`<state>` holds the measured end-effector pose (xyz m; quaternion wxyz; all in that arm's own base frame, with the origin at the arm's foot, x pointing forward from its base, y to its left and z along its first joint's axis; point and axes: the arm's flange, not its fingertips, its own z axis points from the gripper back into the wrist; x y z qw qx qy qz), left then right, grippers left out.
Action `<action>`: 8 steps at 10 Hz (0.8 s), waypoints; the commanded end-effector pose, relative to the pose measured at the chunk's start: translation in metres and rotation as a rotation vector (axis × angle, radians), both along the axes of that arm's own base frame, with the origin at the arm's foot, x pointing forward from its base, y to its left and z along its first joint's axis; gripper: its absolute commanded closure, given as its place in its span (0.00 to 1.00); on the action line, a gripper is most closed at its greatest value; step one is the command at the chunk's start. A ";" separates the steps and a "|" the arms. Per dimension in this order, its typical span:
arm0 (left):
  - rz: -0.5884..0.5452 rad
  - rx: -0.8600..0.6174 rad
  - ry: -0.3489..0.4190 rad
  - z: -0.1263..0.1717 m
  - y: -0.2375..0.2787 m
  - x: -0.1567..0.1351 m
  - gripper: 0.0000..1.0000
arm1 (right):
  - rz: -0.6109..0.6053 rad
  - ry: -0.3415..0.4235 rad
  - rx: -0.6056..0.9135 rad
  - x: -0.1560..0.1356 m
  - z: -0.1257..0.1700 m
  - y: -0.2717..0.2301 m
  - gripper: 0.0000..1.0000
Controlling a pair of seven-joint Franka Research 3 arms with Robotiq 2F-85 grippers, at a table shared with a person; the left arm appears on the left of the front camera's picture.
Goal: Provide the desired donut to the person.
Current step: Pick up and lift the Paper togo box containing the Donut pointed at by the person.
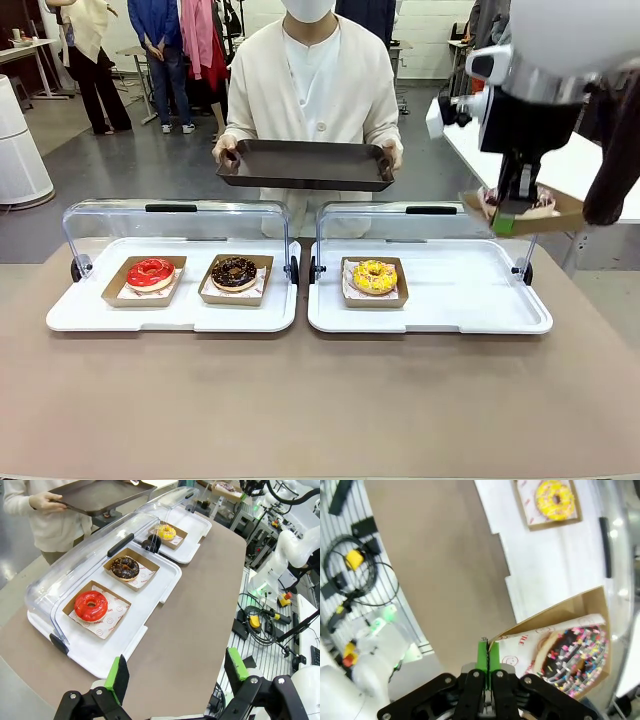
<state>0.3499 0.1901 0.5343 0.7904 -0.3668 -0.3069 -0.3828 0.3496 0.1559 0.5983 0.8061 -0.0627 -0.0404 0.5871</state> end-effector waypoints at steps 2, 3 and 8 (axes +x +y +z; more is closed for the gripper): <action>-0.004 -0.015 -0.016 0.002 0.000 0.000 0.00 | -0.042 -0.005 -0.017 0.016 0.024 0.001 1.00; -0.004 -0.015 -0.016 0.002 0.000 0.000 0.00 | -0.022 0.013 -0.008 0.021 0.024 0.000 1.00; -0.004 -0.015 -0.016 0.002 0.000 0.000 0.00 | -0.016 -0.024 0.002 0.006 0.024 -0.001 1.00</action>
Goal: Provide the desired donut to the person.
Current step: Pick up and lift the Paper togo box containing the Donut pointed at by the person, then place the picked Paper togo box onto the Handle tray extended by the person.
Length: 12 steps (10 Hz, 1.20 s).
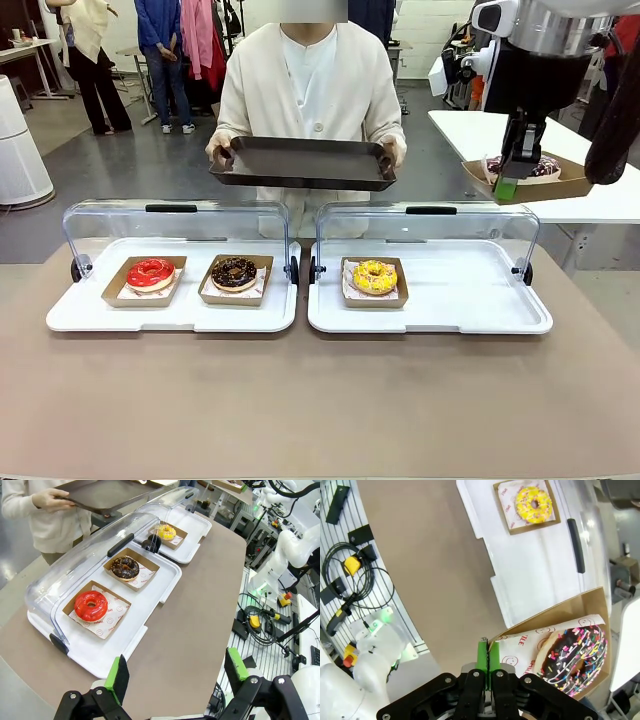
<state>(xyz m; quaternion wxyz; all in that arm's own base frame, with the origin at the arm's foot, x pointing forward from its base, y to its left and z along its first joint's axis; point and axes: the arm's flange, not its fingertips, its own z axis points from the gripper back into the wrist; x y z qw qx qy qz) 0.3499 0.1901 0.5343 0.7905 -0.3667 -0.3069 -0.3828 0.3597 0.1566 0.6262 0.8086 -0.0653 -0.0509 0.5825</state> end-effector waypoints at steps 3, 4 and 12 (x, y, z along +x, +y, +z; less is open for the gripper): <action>-0.004 -0.016 -0.016 0.002 0.000 0.000 0.00 | -0.007 -0.004 -0.006 -0.004 -0.004 -0.002 1.00; -0.004 -0.016 -0.016 0.002 0.000 0.000 0.00 | -0.007 -0.004 -0.006 -0.004 -0.004 -0.002 1.00; -0.004 -0.016 -0.016 0.002 0.000 0.000 0.00 | -0.007 -0.004 -0.006 -0.004 -0.004 -0.002 1.00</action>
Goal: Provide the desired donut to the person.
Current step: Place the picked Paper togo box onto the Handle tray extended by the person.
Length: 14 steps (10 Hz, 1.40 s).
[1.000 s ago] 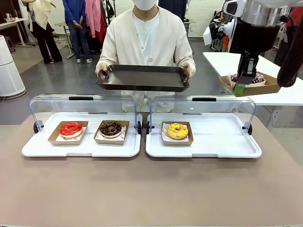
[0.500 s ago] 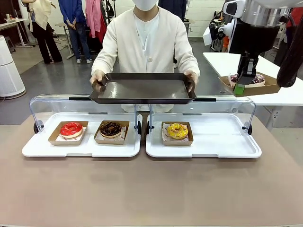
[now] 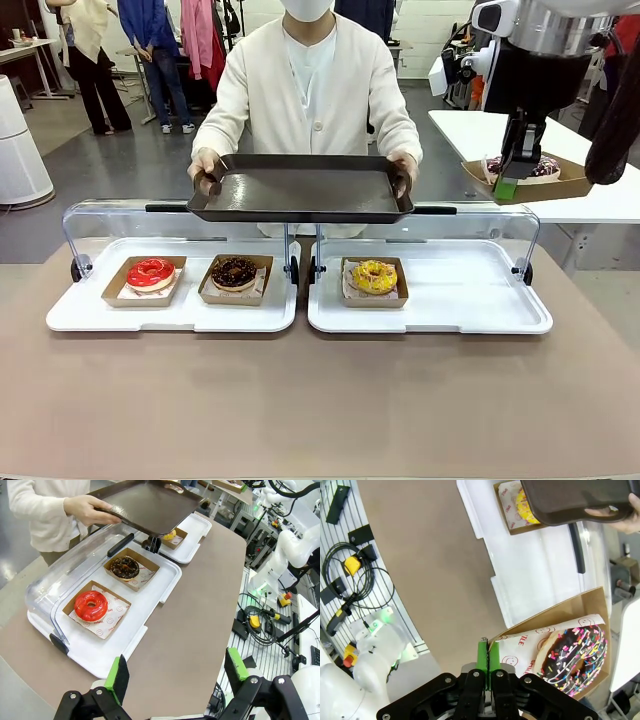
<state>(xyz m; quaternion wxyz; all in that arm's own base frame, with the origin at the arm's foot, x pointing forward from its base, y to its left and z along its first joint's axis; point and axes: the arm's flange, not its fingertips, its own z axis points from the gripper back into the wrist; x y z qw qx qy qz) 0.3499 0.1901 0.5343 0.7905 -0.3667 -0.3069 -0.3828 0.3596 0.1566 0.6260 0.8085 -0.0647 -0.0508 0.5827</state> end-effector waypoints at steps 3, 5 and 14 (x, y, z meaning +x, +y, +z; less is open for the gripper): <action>-0.004 -0.016 -0.016 0.002 0.000 0.000 0.00 | -0.058 -0.109 0.008 0.015 0.053 0.050 0.99; -0.004 -0.016 -0.016 0.002 0.000 0.000 0.00 | -0.097 -0.136 0.033 0.046 0.076 0.084 0.99; -0.004 -0.016 -0.016 0.002 0.000 0.000 0.00 | -0.150 -0.030 0.135 0.166 -0.004 0.203 0.99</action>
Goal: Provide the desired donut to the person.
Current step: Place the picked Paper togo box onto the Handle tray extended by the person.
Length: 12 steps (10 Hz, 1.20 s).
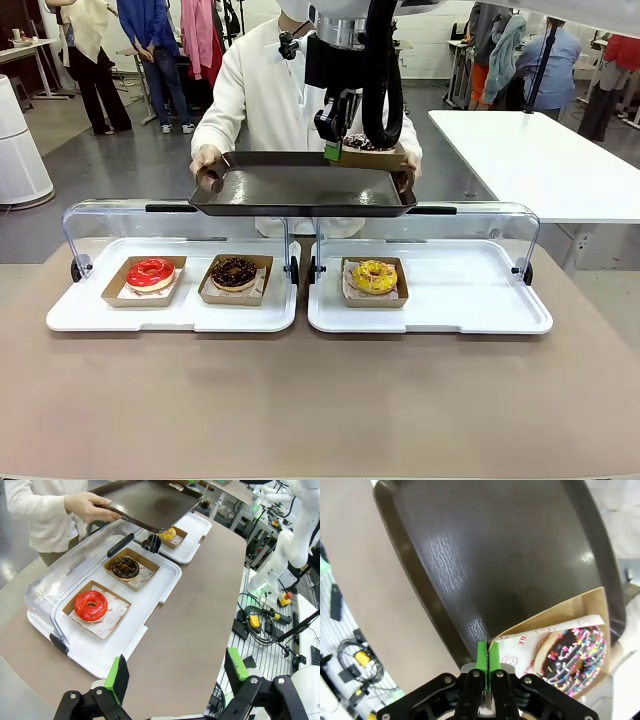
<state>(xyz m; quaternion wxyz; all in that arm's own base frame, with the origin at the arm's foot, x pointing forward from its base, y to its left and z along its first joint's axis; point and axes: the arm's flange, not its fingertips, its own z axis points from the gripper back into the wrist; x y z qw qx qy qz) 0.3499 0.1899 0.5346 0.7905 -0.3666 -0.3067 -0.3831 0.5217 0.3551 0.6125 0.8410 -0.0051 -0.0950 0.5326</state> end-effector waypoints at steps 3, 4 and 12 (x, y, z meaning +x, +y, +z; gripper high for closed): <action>-0.004 -0.016 -0.016 0.001 0.000 0.000 0.00 | 0.008 -0.003 -0.007 -0.004 0.002 -0.004 0.99; -0.004 -0.016 -0.016 0.001 0.000 0.000 0.00 | 0.008 -0.003 -0.007 -0.004 0.002 -0.004 0.99; -0.004 -0.016 -0.016 0.001 0.000 0.000 0.00 | 0.062 0.013 0.028 0.007 -0.035 0.009 0.99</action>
